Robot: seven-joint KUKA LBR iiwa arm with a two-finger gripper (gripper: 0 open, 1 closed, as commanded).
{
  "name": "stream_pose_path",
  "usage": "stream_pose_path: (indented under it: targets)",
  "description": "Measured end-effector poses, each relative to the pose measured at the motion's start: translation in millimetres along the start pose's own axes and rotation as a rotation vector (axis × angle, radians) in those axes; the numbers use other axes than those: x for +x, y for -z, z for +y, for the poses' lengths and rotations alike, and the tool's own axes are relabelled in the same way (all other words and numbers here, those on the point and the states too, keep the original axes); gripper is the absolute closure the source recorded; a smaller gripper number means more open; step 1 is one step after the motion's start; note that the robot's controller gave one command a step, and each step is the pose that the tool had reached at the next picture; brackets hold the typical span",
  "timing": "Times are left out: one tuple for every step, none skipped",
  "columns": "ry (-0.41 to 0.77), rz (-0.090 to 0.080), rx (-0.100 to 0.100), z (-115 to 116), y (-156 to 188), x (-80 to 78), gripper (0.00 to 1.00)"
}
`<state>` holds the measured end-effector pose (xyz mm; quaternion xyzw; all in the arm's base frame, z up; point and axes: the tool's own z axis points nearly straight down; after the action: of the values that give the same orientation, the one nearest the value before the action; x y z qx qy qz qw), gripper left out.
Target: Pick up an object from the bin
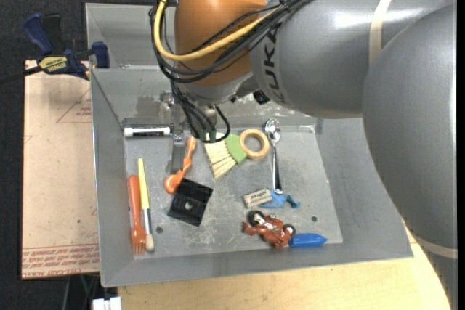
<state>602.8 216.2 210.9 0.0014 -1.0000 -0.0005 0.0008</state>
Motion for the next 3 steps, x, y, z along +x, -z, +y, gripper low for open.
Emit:
stream_pose_path:
  targets:
    - [-0.002,-0.003,-0.001,-1,1,-1.1,0.00]
    - [0.181,-0.006,-0.001,-28,-55,-6.4,0.00]
    - [0.619,-0.008,-0.001,-56,-56,4.3,0.00]
